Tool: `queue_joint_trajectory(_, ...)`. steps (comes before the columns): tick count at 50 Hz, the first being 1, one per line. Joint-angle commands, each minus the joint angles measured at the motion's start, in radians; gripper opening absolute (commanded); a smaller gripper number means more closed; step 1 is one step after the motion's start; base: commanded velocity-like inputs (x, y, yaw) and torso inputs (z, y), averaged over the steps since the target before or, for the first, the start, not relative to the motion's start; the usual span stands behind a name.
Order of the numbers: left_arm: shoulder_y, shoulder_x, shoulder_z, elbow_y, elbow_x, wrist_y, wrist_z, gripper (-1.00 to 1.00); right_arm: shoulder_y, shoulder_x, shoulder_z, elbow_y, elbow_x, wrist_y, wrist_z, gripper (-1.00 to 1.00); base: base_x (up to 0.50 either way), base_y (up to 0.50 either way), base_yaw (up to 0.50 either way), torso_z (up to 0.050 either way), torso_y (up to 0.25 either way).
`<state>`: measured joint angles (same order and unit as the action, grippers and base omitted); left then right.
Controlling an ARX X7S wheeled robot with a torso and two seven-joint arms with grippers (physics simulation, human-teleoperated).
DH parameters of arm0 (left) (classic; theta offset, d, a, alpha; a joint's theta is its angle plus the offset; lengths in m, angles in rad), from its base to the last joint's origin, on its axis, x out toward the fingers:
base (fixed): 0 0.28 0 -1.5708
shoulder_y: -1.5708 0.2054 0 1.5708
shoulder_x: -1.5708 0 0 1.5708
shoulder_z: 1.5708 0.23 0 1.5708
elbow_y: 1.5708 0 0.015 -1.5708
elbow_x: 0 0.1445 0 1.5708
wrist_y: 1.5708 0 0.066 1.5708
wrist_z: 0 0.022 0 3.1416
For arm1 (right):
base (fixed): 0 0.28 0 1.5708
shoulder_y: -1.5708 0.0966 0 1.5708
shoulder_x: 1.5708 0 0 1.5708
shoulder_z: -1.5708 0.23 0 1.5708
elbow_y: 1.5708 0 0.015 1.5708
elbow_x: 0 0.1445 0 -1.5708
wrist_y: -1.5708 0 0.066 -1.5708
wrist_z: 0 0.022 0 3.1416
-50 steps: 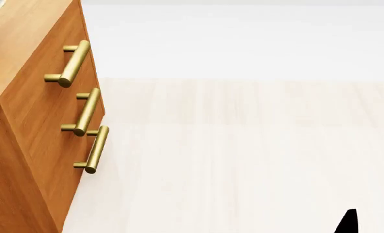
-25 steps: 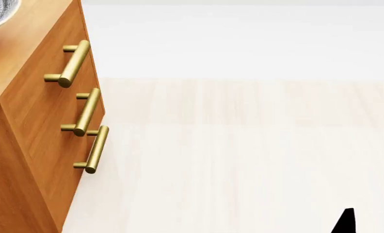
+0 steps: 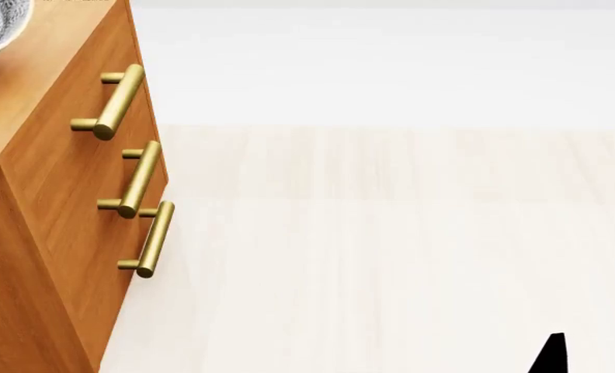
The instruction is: Put the bowl on top of the cabinet.
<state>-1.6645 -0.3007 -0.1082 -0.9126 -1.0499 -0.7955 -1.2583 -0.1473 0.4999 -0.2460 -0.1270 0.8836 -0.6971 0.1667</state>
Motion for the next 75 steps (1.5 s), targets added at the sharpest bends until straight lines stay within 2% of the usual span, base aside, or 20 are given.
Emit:
queue_joint_trajectory(1,-0.015,0.008,-0.007,-0.034,0.043,0.022,0.014,-1.00,0.000,-0.012,0.015,0.002,-0.006,0.001,-0.017,1.00,0.00,0.00,0.00,0.000,0.000)
queue_joint_trajectory(21,0.001,0.003,0.002,-0.011,0.046,0.010,0.020,-1.00,0.004,-0.016,0.017,0.005,-0.009,0.010,-0.018,1.00,0.00,0.00,0.00,0.000,0.000)
queue_joint_trajectory(22,-0.001,0.003,0.006,-0.013,0.049,0.009,0.023,1.00,0.004,-0.017,0.017,0.004,-0.010,0.010,-0.017,1.00,0.00,0.00,0.00,0.000,0.000)
queue_joint_trajectory(29,-0.014,0.001,0.014,-0.036,0.057,0.011,0.038,1.00,0.004,-0.018,0.017,0.003,-0.011,0.012,-0.017,1.00,0.00,0.00,0.00,0.000,0.000)
queue_joint_trajectory(48,-0.029,0.010,0.012,0.022,0.041,-0.035,-0.014,1.00,0.005,-0.019,0.019,0.002,-0.007,0.018,-0.023,1.00,0.00,0.00,0.00,0.000,0.000)
queue_joint_trajectory(75,0.004,0.023,-0.027,0.282,-0.036,-0.187,-0.235,1.00,-0.029,-0.015,0.022,-0.038,-0.006,0.006,-0.038,1.00,0.00,0.00,0.00,0.000,0.000)
